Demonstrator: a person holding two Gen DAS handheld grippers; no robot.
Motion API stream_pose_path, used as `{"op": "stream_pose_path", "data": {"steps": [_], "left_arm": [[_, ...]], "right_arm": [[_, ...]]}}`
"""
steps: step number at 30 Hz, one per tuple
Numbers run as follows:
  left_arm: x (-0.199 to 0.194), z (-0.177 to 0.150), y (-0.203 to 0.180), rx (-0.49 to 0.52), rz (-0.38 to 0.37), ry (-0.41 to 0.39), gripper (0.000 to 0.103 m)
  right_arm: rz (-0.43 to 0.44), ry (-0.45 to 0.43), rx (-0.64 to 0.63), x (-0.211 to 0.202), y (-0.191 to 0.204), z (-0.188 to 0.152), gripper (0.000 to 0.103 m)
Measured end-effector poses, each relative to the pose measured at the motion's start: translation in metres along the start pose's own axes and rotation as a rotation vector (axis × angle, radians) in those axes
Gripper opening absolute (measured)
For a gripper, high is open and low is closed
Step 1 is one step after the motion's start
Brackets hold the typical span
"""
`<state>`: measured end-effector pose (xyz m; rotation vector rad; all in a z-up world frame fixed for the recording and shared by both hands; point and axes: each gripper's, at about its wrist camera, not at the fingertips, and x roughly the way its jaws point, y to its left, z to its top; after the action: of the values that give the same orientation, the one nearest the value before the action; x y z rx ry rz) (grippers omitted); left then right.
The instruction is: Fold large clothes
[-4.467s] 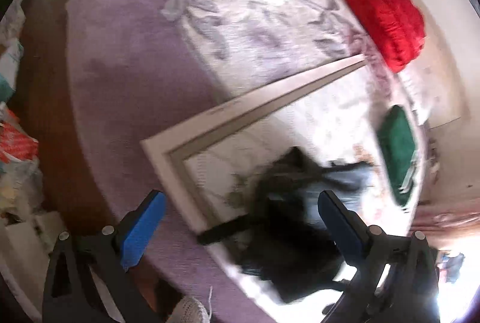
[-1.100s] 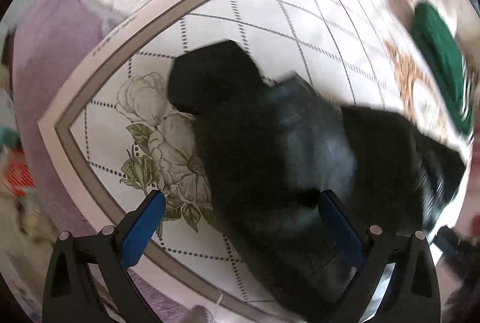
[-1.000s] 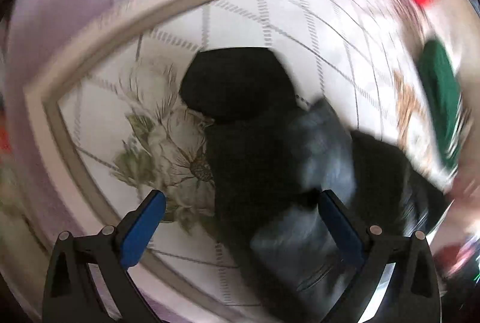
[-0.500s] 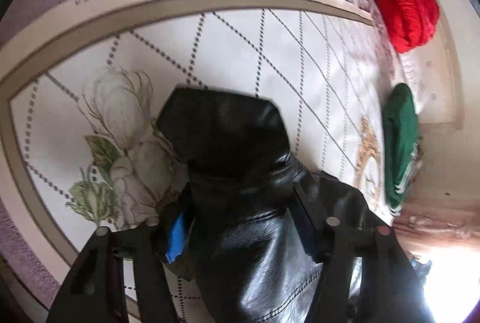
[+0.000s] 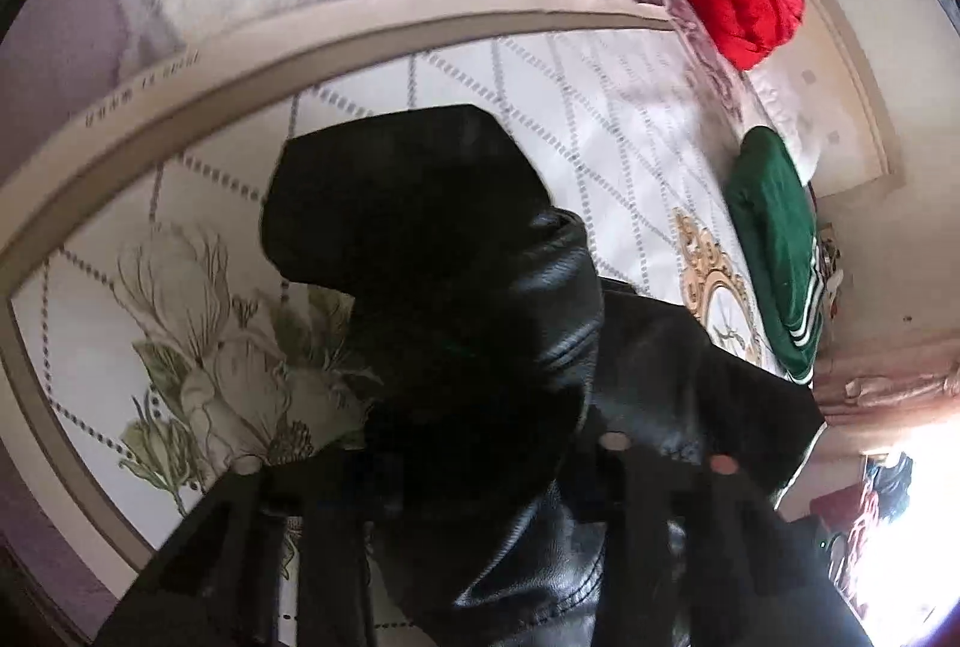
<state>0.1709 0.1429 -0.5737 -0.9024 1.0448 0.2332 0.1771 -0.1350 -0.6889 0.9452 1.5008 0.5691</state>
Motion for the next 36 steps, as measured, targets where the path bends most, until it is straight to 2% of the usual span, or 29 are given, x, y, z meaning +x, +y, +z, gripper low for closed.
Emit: {"op": "stream_pose_path", "data": {"steps": [5, 12, 19, 22, 27, 33, 36], "left_arm": [[-0.020, 0.008, -0.013, 0.017, -0.020, -0.014, 0.020], [-0.054, 0.024, -0.033, 0.032, -0.041, -0.039, 0.019], [-0.077, 0.052, -0.090, 0.082, -0.074, -0.074, 0.019], [-0.081, 0.064, -0.123, 0.095, -0.098, -0.096, 0.019], [-0.070, 0.088, -0.186, 0.082, -0.160, -0.121, 0.019], [-0.034, 0.132, -0.282, 0.091, -0.246, -0.185, 0.019], [-0.005, 0.157, -0.324, 0.097, -0.271, -0.215, 0.019]], "right_arm": [[0.023, -0.005, 0.018, -0.006, 0.024, 0.004, 0.051], [0.028, -0.007, -0.020, -0.028, 0.066, 0.006, 0.048], [0.050, -0.032, -0.071, -0.070, 0.108, 0.020, 0.047], [0.062, -0.041, -0.093, -0.091, 0.126, 0.037, 0.047], [0.064, -0.061, -0.147, -0.134, 0.161, 0.095, 0.047], [0.054, -0.085, -0.226, -0.197, 0.204, 0.204, 0.047], [0.048, -0.085, -0.278, -0.220, 0.225, 0.273, 0.047]]}}
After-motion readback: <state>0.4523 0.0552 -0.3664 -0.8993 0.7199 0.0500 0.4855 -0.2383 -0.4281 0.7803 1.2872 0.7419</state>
